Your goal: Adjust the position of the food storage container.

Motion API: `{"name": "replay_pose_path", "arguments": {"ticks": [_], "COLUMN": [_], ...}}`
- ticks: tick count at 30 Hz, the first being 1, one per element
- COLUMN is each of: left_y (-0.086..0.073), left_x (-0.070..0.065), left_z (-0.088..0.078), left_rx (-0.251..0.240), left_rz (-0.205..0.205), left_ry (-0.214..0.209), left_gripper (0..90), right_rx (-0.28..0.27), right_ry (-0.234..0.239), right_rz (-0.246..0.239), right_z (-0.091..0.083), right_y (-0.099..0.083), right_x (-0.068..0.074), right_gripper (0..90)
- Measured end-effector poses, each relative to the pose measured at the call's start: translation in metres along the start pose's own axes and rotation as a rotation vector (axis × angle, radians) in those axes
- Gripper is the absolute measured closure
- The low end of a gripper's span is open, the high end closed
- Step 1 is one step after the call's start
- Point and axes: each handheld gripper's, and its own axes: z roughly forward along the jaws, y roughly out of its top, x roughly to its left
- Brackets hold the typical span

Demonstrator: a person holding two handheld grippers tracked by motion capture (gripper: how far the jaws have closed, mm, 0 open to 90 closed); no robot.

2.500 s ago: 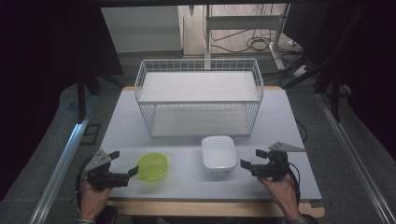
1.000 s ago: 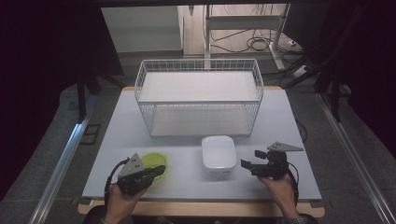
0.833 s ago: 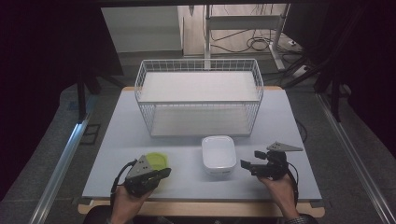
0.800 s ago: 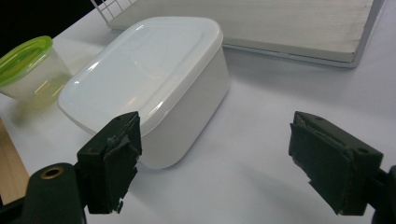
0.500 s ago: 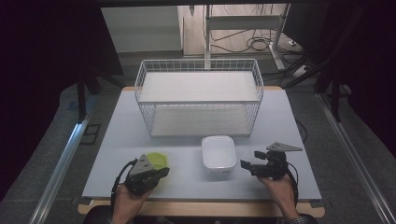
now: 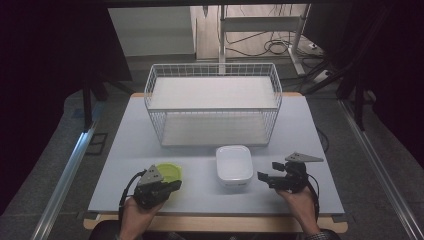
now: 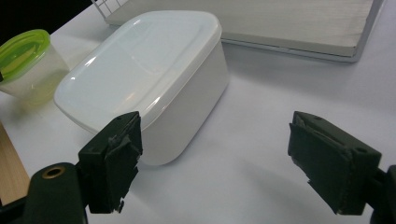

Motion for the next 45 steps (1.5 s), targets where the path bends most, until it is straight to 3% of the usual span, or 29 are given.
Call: {"name": "replay_pose_path", "arguments": {"ticks": [5, 7, 20, 31, 35, 41, 45], "left_y": [0.000, 0.000, -0.002, -0.006, -0.009, -0.008, -0.011], "left_x": [-0.002, -0.003, 0.007, 0.036, 0.049, 0.057, 0.066], "left_z": [0.001, 0.002, -0.001, -0.013, -0.016, -0.021, -0.020], "left_rx": [-0.001, 0.007, -0.005, -0.015, -0.006, -0.037, -0.023], "left_rz": [0.009, 0.016, -0.025, -0.077, -0.102, -0.113, -0.133], "left_ry": [-0.010, 0.006, 0.022, 0.099, 0.145, 0.155, 0.164], "left_gripper": [89.8, 89.8, 89.8, 89.8, 89.8, 89.8, 89.8], "right_rx": [0.000, -0.001, -0.012, -0.011, -0.011, -0.011, -0.010], "right_ry": [-0.001, -0.001, -0.002, -0.001, -0.002, -0.001, 0.001], "right_rz": [-0.002, -0.001, -0.013, -0.012, -0.014, -0.018, -0.018], "right_z": [0.000, 0.000, -0.001, -0.001, 0.000, 0.000, 0.000], "right_y": [0.000, 0.000, 0.001, 0.000, 0.001, 0.001, 0.001], "right_x": [0.000, 0.000, 0.001, 0.001, 0.001, 0.002, 0.002], "right_gripper": [18.6, 18.7, 19.0, 19.0, 19.0, 19.1, 19.4]}}
